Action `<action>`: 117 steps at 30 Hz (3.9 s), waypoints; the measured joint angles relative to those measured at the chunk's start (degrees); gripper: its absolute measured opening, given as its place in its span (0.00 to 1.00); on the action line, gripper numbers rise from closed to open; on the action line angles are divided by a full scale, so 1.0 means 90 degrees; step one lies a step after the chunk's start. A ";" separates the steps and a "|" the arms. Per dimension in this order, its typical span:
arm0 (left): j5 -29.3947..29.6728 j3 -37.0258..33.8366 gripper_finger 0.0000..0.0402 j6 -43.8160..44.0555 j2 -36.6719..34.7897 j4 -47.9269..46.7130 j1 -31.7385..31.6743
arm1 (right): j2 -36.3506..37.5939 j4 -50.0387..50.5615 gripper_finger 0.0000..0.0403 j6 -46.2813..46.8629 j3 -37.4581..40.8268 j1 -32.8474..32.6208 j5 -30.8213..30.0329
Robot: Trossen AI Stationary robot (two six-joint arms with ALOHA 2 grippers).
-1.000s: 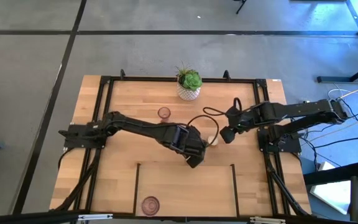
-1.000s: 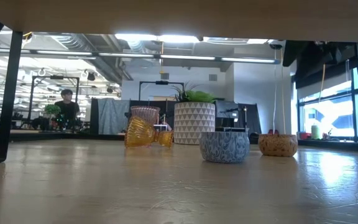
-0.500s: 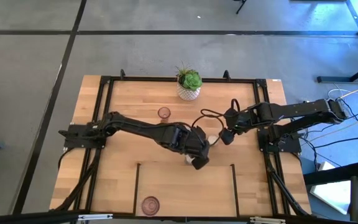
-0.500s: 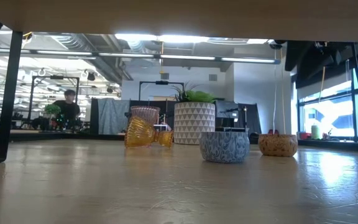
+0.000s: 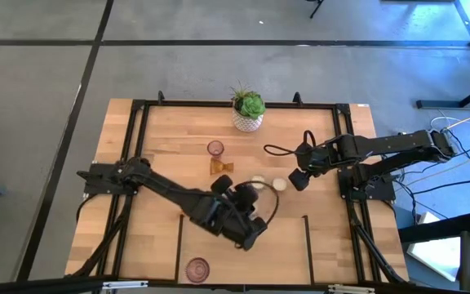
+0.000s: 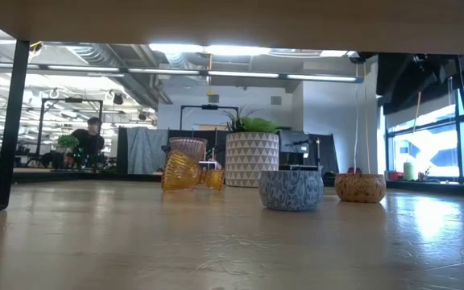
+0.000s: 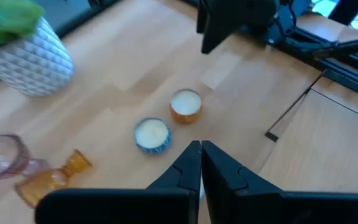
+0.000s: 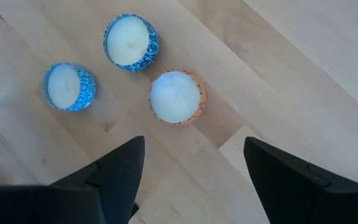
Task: Pick & Place candle stick holders
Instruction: Put the orange scented candle on the shelf
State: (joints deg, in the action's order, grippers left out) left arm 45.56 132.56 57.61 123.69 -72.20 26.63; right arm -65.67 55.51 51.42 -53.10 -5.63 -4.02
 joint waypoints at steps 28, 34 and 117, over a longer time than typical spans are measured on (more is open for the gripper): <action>0.1537 0.0000 0.00 0.0293 -0.0542 -0.1558 0.0427 | 0.0000 -0.0007 0.69 -0.0417 0.0000 0.0144 0.0133; 0.1511 -0.0618 0.00 -0.0464 -0.0961 -0.1304 -0.0124 | 0.0000 0.0002 0.69 -0.0692 0.0000 0.0292 -0.0007; -0.3789 -0.8097 0.15 -0.1700 -0.5558 0.4562 -0.1954 | -0.2919 -0.1125 0.30 -0.1042 -0.0001 0.1076 0.1061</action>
State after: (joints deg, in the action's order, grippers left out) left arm 11.46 59.68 42.31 73.67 -31.14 9.04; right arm -91.94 45.39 42.04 -53.11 4.05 5.53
